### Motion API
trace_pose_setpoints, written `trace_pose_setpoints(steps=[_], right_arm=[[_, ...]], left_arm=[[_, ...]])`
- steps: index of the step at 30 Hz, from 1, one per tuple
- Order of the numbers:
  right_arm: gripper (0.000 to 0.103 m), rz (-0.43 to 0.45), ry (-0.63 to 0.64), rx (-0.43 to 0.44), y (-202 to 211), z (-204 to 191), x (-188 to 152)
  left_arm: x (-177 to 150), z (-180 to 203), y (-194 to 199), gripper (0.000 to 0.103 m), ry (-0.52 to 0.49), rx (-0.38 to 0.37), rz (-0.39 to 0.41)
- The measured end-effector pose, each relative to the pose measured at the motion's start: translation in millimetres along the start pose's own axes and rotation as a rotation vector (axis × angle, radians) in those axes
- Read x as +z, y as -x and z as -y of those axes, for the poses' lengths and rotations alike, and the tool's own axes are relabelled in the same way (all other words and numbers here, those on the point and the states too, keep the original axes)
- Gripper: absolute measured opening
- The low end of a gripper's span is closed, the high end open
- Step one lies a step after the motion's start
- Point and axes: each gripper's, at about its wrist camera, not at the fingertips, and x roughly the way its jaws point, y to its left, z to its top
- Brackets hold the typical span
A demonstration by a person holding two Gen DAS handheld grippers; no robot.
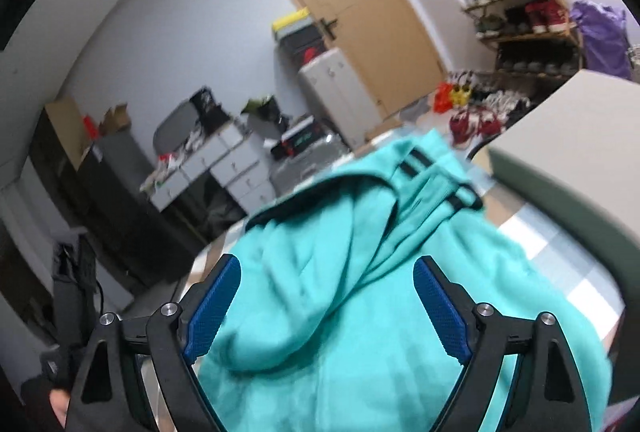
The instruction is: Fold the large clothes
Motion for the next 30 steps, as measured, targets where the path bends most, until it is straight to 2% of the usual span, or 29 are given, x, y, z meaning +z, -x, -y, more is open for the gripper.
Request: trace_pose_setpoints(steps=[3,7,9,10,11,12,14,16,17,18,20,23,25,30], right_arm=[[0.09,0.057,-0.005,-0.003,9.7,5.0,7.7],[0.09,0.085,-0.012,0.009,21.0,13.1,13.8],[0.09,0.087,-0.018,0.009,20.9,17.3,16.9],[0.09,0.087,-0.023,0.008,21.3,19.9,17.4],[0.09,0.086,-0.033,0.005,21.2,23.2,18.7],[0.09,0.084,-0.041,0.003,20.9,25.7,19.1],[0.09,0.07,-0.06,-0.002,18.7,31.5,19.9],[0.09,0.054,-0.086,0.005,18.0,37.4,20.4],[0.09,0.044,-0.1,0.002,16.3,40.5,20.0],[0.09,0.032,-0.105,-0.006,14.2,42.5,19.7],[0.09,0.008,-0.115,-0.009,9.4,45.3,18.0],[0.09,-0.054,-0.121,-0.004,-2.0,46.4,14.4],[0.09,-0.136,-0.135,0.014,-17.1,45.5,7.8],[0.09,-0.365,-0.166,0.089,-69.0,38.0,-8.8]], left_arm=[[-0.4,13.2,-15.7,0.047,-0.075,0.028,-0.065],[-1.3,29.7,-29.2,0.05,-0.114,0.044,-0.111],[-2.1,42.1,-40.3,0.076,-0.158,0.021,-0.162],[-2.3,47.0,-46.1,0.079,-0.175,0.005,-0.197],[-1.5,50.9,-55.2,0.079,-0.189,0.02,-0.232],[0.4,52.2,-65.0,0.079,-0.202,0.066,-0.243],[6.3,52.6,-74.3,0.079,-0.221,0.125,-0.232],[11.7,47.7,-76.2,0.066,-0.215,0.157,-0.217],[13.9,42.7,-73.9,0.041,-0.207,0.183,-0.203],[15.2,35.8,-69.8,0.02,-0.187,0.194,-0.193],[16.0,17.7,-57.7,0.007,-0.118,0.148,-0.156],[14.1,-22.9,-35.5,0.005,0.059,0.027,-0.081],[11.5,-49.0,-23.8,0.005,0.171,-0.069,-0.039],[-1.1,-96.9,-6.2,0.005,0.307,-0.192,0.065]])
